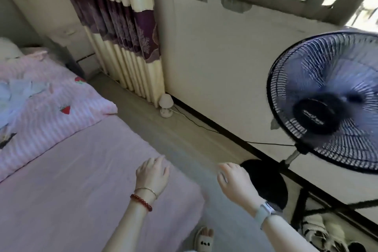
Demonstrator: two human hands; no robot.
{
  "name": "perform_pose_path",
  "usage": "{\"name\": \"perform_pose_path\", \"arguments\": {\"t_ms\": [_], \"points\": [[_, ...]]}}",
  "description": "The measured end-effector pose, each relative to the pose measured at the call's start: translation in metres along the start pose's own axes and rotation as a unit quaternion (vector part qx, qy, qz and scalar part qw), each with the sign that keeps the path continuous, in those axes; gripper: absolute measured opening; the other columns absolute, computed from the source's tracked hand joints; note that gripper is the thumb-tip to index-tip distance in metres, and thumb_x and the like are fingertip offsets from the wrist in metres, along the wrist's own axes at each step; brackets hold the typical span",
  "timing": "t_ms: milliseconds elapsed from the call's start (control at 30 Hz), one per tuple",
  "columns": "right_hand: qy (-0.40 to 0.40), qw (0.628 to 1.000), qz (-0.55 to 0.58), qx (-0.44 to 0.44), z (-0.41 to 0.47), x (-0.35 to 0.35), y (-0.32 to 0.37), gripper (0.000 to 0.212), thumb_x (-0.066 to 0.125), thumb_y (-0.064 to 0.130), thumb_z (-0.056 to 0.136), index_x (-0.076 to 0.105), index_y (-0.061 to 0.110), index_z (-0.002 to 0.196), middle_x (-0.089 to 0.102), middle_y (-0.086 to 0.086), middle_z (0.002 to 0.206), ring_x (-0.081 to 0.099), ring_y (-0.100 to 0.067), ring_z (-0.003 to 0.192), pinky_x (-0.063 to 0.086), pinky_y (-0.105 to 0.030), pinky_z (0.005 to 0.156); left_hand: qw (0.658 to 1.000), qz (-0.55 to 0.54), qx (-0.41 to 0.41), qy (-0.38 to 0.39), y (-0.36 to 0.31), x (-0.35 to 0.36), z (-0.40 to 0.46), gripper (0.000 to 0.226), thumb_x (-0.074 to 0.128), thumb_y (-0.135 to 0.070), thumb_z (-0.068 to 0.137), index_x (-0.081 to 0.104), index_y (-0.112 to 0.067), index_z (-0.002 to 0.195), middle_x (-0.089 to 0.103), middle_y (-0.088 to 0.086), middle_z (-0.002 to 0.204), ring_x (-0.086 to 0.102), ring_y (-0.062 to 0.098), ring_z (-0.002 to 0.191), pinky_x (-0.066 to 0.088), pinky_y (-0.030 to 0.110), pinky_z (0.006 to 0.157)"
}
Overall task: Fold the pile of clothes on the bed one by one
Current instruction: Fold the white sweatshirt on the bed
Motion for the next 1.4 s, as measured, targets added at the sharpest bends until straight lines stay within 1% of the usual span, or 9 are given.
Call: {"name": "perform_pose_path", "arguments": {"t_ms": [100,300,600,700,767,867,933,1133,1400], "points": [[0.025,0.999,-0.024,-0.028,0.071,-0.023,0.001,0.033,0.030,0.026,0.096,0.055,0.017,0.116,0.055,0.002,0.117,0.045,-0.019,0.118,0.030,-0.031,0.098,0.999,-0.014,-0.015,-0.034,-0.016,-0.032,0.052,0.043,0.043,-0.032,0.095,0.043,-0.021,0.136,0.047,0.000,0.136,0.043,0.020,0.126,0.030,0.032,0.103],[0.056,0.989,-0.044,-0.130,0.210,-0.051,0.032,0.030,0.032,0.026,0.097,0.054,0.017,0.116,0.054,0.002,0.120,0.045,-0.019,0.117,0.031,-0.030,0.101,0.992,-0.035,-0.079,-0.092,-0.001,-0.074,0.140,0.038,0.052,-0.026,0.091,0.055,-0.013,0.127,0.056,0.007,0.127,0.051,0.028,0.117,0.038,0.037,0.096],[0.103,0.954,-0.075,-0.271,0.395,-0.070,0.111,0.027,0.034,0.026,0.096,0.053,0.020,0.114,0.054,0.001,0.117,0.046,-0.022,0.116,0.034,-0.030,0.095,0.949,-0.094,-0.241,-0.179,0.042,-0.108,0.225,0.051,0.042,-0.031,0.079,0.061,-0.006,0.118,0.063,0.013,0.117,0.059,0.034,0.106,0.047,0.040,0.089],[0.125,0.938,-0.075,-0.315,0.436,-0.064,0.143,0.028,0.035,0.027,0.097,0.053,0.021,0.117,0.054,0.003,0.118,0.047,-0.021,0.117,0.036,-0.029,0.094,0.932,-0.089,-0.298,-0.187,0.066,-0.122,0.240,0.036,0.046,-0.029,0.077,0.067,-0.010,0.100,0.069,0.008,0.094,0.067,0.032,0.080,0.055,0.039,0.064],[0.147,0.926,-0.080,-0.339,0.466,-0.055,0.169,0.028,0.034,0.026,0.097,0.052,0.021,0.118,0.054,0.003,0.120,0.046,-0.021,0.118,0.036,-0.030,0.093,0.923,-0.090,-0.322,-0.189,0.088,-0.129,0.252,0.043,0.038,-0.035,0.073,0.067,-0.011,0.091,0.069,0.007,0.083,0.067,0.030,0.069,0.054,0.038,0.055],[0.172,0.914,-0.089,-0.357,0.500,-0.044,0.206,0.034,0.034,0.026,0.098,0.048,0.024,0.130,0.050,0.001,0.131,0.042,-0.022,0.124,0.033,-0.032,0.100,0.908,-0.074,-0.364,-0.193,0.118,-0.144,0.269,0.064,0.027,-0.044,0.075,0.063,-0.010,0.116,0.065,0.012,0.111,0.062,0.033,0.099,0.048,0.041,0.083],[0.195,0.901,-0.087,-0.377,0.530,-0.031,0.241,0.035,0.034,0.025,0.099,0.048,0.023,0.131,0.049,-0.002,0.133,0.041,-0.022,0.126,0.032,-0.034,0.103,0.894,-0.074,-0.402,-0.182,0.151,-0.149,0.285,0.060,0.031,-0.039,0.076,0.057,-0.012,0.123,0.060,0.012,0.121,0.056,0.032,0.109,0.044,0.039,0.090],[0.234,0.876,-0.112,-0.407,0.635,0.017,0.376,0.038,0.034,0.027,0.098,0.044,0.023,0.135,0.049,-0.004,0.136,0.041,-0.024,0.127,0.035,-0.038,0.104,0.868,-0.097,-0.449,-0.189,0.272,-0.178,0.360,0.039,0.049,-0.025,0.092,0.051,-0.014,0.130,0.052,0.009,0.130,0.050,0.030,0.117,0.041,0.038,0.093],[0.229,0.845,-0.112,-0.470,0.728,0.026,0.543,0.034,0.039,0.021,0.096,0.052,0.018,0.128,0.056,-0.005,0.128,0.048,-0.024,0.121,0.038,-0.033,0.098,0.851,-0.139,-0.479,-0.167,0.387,-0.239,0.447,0.044,0.038,-0.034,0.095,0.045,-0.017,0.135,0.046,0.006,0.136,0.047,0.028,0.120,0.041,0.039,0.095]]}}
Point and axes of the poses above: each hand's wrist, its own z-axis towards the middle knuckle, its own x-axis out of the palm, y = z × x, the point moved 8 cm from there along z, towards the middle knuckle
